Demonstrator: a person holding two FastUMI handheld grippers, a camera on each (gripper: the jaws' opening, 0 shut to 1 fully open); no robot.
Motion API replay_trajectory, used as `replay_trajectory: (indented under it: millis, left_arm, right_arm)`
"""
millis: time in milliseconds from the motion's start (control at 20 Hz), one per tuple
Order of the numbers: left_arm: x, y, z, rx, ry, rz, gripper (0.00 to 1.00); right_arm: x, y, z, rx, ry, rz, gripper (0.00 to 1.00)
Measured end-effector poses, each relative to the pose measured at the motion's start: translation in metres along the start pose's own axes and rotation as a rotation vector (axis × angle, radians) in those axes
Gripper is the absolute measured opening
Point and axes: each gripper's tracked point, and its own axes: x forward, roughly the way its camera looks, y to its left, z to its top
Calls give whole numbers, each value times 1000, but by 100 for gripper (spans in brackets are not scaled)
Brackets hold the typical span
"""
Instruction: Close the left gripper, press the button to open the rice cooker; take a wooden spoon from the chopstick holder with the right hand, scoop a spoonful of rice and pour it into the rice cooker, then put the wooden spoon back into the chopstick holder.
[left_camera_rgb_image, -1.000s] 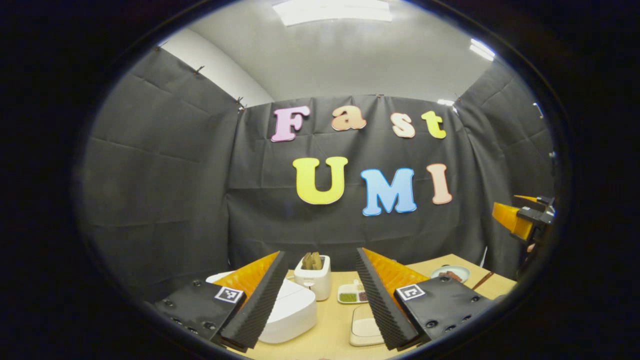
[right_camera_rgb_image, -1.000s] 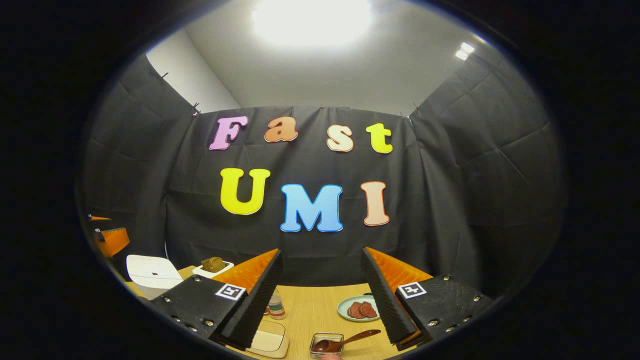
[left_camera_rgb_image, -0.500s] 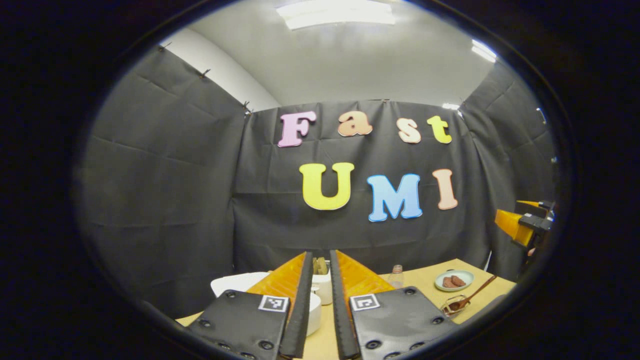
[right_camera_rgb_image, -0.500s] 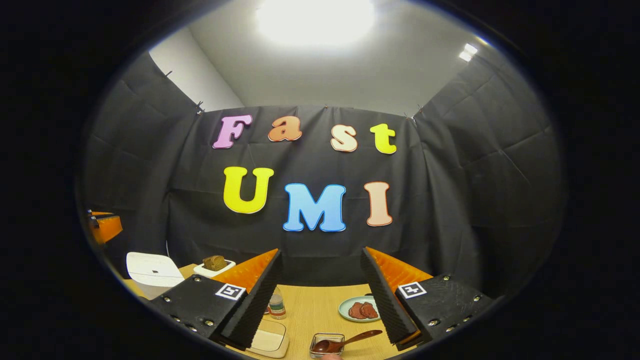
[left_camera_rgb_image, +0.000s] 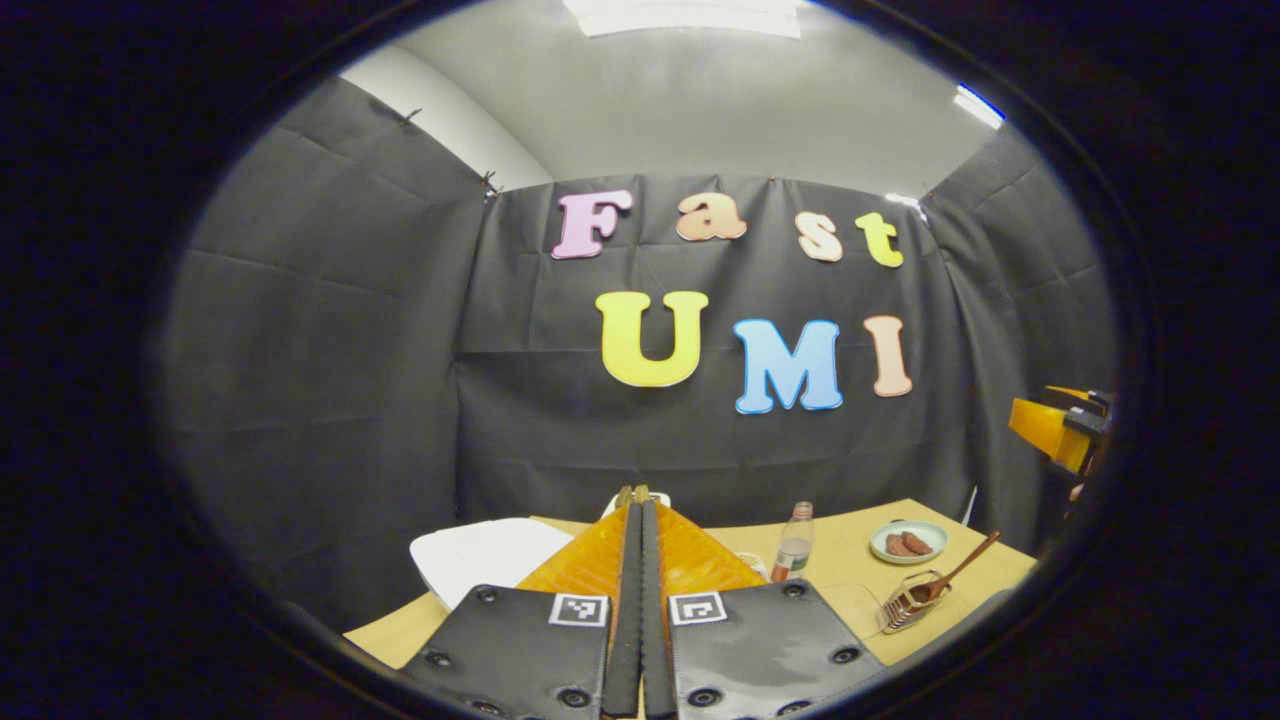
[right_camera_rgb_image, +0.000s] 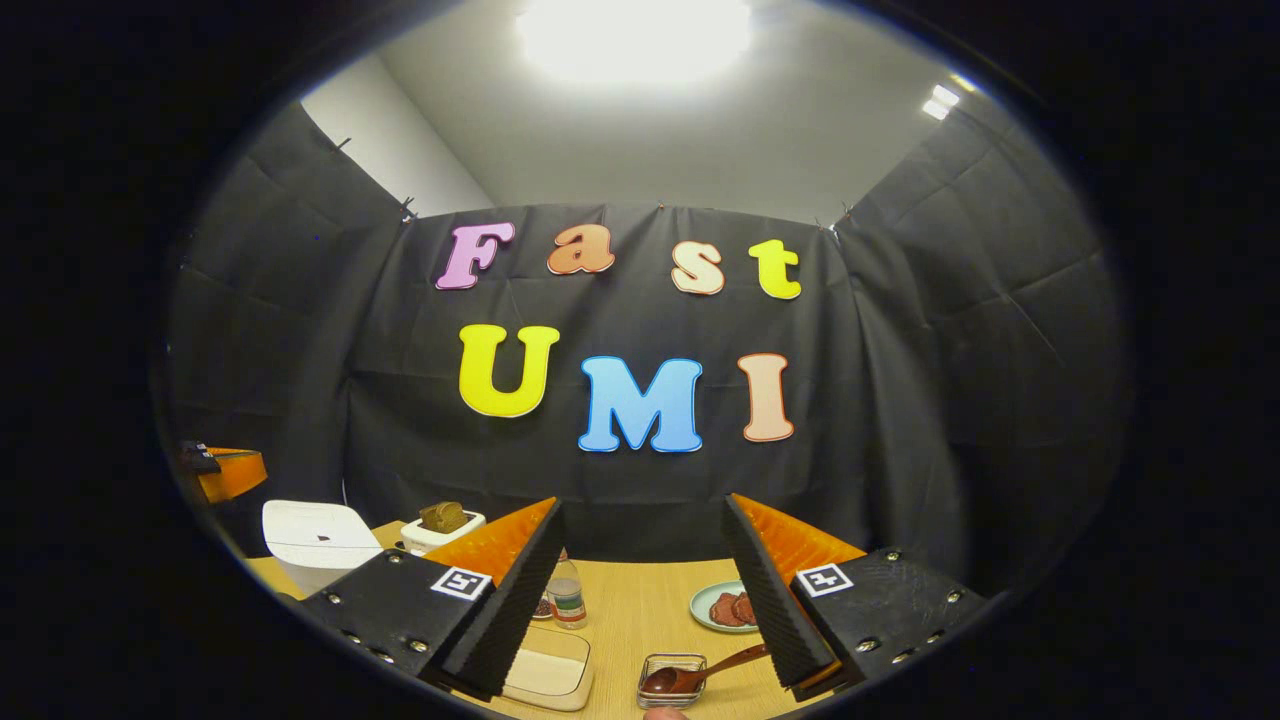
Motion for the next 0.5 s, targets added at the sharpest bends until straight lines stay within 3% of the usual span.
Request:
replay_trajectory:
  millis: [500]
  left_arm:
    - [75,83,-64,-36,131,54,8]
  right_arm:
    - [-20,-4,-14,-20,54,-100,95]
